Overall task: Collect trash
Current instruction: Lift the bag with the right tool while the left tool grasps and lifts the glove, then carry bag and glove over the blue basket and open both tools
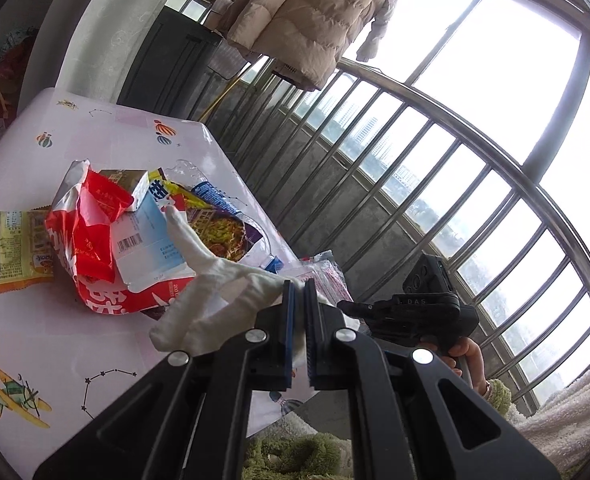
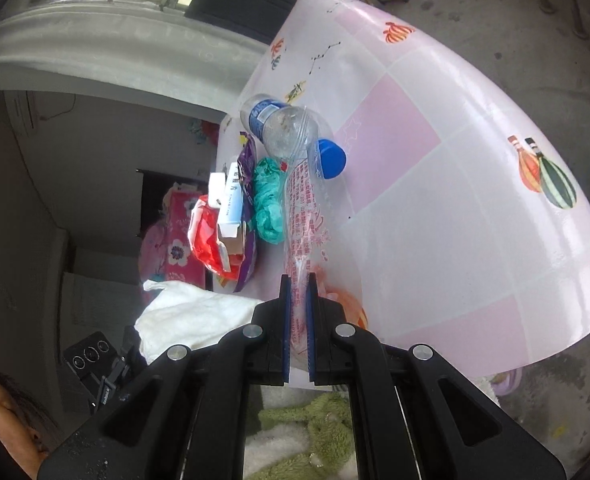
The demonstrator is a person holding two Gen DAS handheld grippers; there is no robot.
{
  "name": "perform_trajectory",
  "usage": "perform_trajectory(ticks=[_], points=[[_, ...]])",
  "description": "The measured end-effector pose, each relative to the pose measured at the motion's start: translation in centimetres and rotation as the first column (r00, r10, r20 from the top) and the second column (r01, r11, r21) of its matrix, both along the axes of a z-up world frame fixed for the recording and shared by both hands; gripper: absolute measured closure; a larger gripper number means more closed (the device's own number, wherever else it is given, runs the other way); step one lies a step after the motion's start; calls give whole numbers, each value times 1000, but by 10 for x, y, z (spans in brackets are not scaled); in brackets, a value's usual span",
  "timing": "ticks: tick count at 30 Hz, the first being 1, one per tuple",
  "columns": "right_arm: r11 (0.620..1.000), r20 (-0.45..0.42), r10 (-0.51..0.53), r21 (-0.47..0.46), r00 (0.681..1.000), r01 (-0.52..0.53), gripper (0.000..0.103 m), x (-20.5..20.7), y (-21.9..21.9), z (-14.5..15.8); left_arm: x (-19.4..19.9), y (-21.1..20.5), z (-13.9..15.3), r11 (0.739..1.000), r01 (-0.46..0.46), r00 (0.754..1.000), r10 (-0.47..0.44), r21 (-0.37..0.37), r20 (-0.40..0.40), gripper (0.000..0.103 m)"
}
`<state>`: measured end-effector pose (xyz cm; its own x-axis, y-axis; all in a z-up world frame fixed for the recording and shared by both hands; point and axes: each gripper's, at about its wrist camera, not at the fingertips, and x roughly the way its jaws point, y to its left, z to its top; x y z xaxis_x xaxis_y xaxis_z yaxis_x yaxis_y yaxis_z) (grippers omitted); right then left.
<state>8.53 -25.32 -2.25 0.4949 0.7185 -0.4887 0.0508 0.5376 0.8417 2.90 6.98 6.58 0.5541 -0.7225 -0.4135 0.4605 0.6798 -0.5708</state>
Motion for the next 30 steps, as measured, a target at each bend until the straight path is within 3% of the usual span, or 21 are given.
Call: perform_trajectory(ticks=[3,8,15,20,25,28,30], points=[[998,51,-70,1,996,70,98,-12,-24,13,17,-18,13,997,78,997,-78,-19,-7,99],[976,106,-216,2,971,217,98,-37,-67,22,46,-76,37,977,213,977,-214,31,24,99],[888,110,-450,-52,886,458,98,-63,-135,15,90,-206,39,896,430,902,-430,107,-23,99],[770,84,-607,-186,791,610,98,-66,-171,-6,126,-320,9,810,556,831,-541,185,-129,99],[674,43,-704,-273,709,686,98,-63,-216,-38,151,-429,-42,711,654,756,-608,258,-241,99],[622,3,-756,-308,655,720,96,-61,-242,-65,165,-486,-74,671,688,725,-624,275,-293,98],[583,-17,-790,-325,612,744,94,-60,-259,-85,171,-518,-96,659,702,711,-625,270,-323,98]])
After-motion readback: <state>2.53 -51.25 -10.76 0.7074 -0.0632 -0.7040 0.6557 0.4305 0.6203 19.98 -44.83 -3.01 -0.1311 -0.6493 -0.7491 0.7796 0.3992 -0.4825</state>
